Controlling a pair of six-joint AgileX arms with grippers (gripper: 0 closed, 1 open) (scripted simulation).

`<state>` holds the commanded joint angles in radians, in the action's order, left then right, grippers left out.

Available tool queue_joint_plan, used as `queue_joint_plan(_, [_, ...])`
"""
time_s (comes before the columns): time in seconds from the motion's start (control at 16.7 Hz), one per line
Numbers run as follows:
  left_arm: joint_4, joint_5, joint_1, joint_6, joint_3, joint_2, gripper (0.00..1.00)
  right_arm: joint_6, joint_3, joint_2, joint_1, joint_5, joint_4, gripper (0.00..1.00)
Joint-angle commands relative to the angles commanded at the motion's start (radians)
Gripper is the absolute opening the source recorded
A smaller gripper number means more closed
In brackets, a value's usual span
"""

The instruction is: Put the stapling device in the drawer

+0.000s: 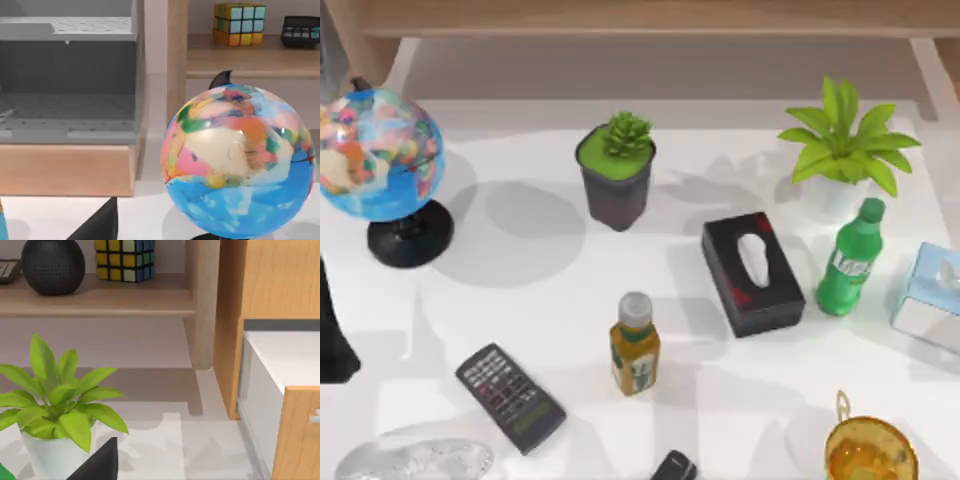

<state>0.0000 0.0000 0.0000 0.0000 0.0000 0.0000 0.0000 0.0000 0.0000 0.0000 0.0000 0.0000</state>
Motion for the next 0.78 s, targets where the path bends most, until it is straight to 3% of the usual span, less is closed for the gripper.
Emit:
queue_joint_plan(0.36, [0.000, 0.000, 0.000, 0.000, 0.000, 0.000, 1.00, 0.086, 0.075, 0.096, 0.073, 0.006, -0.069, 1.00])
queue_joint_plan(0.78, [0.000, 0.000, 0.000, 0.000, 0.000, 0.000, 1.00, 0.517, 0.453, 0.564, 0.403, 0.014, -0.358, 1.00])
